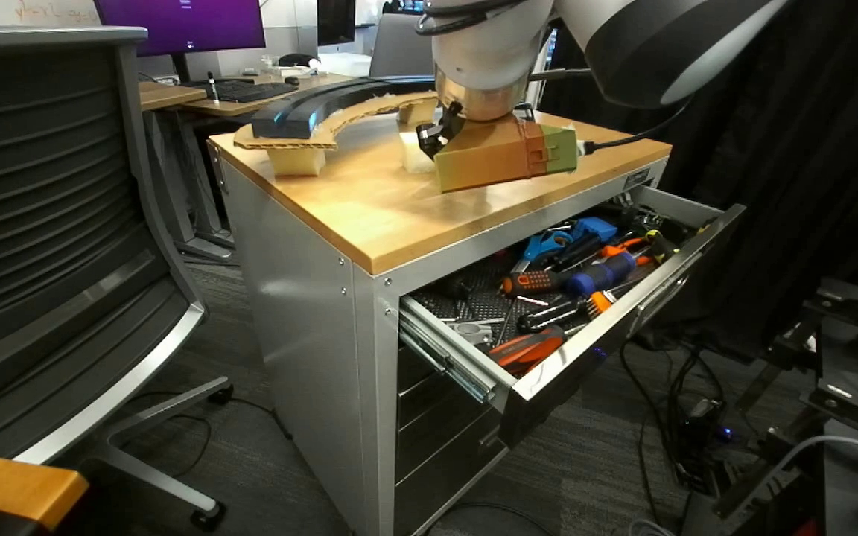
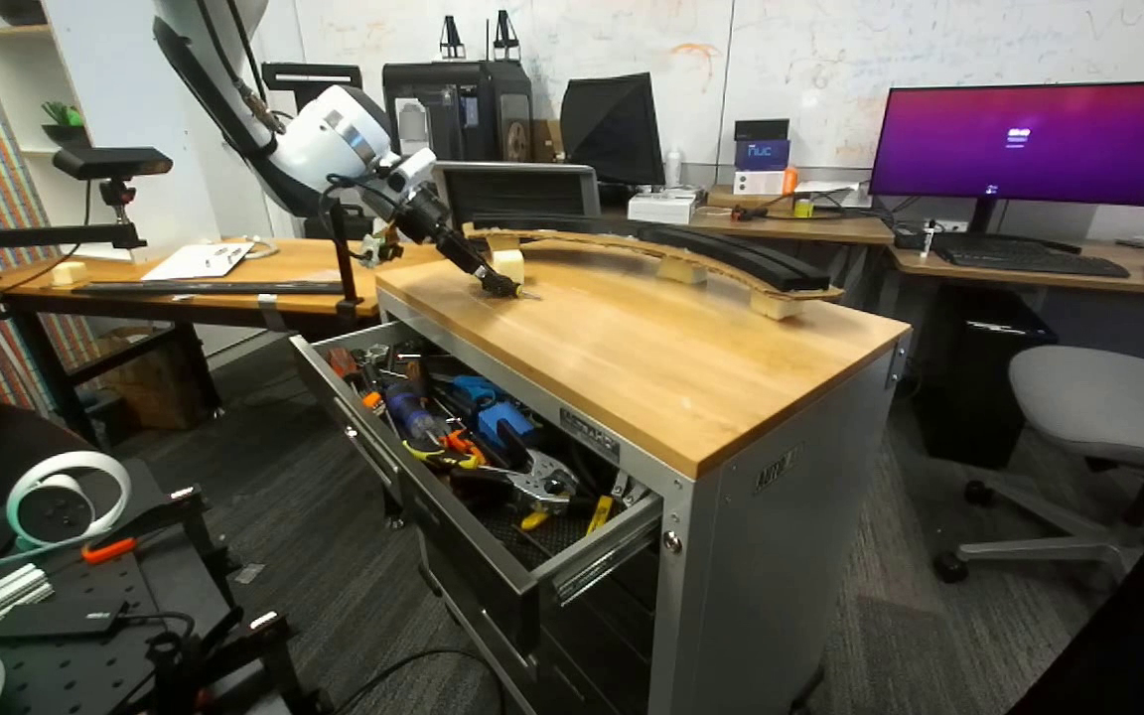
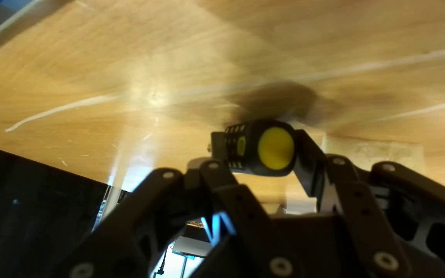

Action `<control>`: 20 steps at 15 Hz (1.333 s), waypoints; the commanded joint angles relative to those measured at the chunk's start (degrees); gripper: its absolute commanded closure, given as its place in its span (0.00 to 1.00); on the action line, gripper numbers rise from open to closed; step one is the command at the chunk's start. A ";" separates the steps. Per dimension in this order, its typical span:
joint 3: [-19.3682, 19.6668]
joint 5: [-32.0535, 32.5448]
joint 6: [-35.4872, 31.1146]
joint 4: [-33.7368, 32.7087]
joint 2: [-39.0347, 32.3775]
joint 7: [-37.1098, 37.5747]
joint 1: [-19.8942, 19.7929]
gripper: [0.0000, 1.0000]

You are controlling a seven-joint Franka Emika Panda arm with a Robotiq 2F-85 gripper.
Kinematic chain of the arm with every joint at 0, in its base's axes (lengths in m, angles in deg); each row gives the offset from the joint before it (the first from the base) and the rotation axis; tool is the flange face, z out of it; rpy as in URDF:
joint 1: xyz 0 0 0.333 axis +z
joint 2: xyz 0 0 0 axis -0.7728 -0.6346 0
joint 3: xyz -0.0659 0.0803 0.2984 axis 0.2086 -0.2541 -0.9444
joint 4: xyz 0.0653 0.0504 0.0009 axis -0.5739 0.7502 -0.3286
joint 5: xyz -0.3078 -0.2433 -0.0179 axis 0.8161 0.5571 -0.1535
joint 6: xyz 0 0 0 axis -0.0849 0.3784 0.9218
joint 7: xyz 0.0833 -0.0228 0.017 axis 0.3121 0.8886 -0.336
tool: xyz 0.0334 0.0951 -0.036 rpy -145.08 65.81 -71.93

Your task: Put the screwdriver in the drawer then close it

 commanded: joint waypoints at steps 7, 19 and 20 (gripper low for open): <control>-2.55 -1.24 -0.98 -0.88 -0.56 -4.05 -1.40 0.88; -10.52 -34.59 -9.37 29.03 28.31 -39.89 -4.18 0.88; -10.56 -35.39 -11.30 29.84 28.86 -40.80 -4.07 0.88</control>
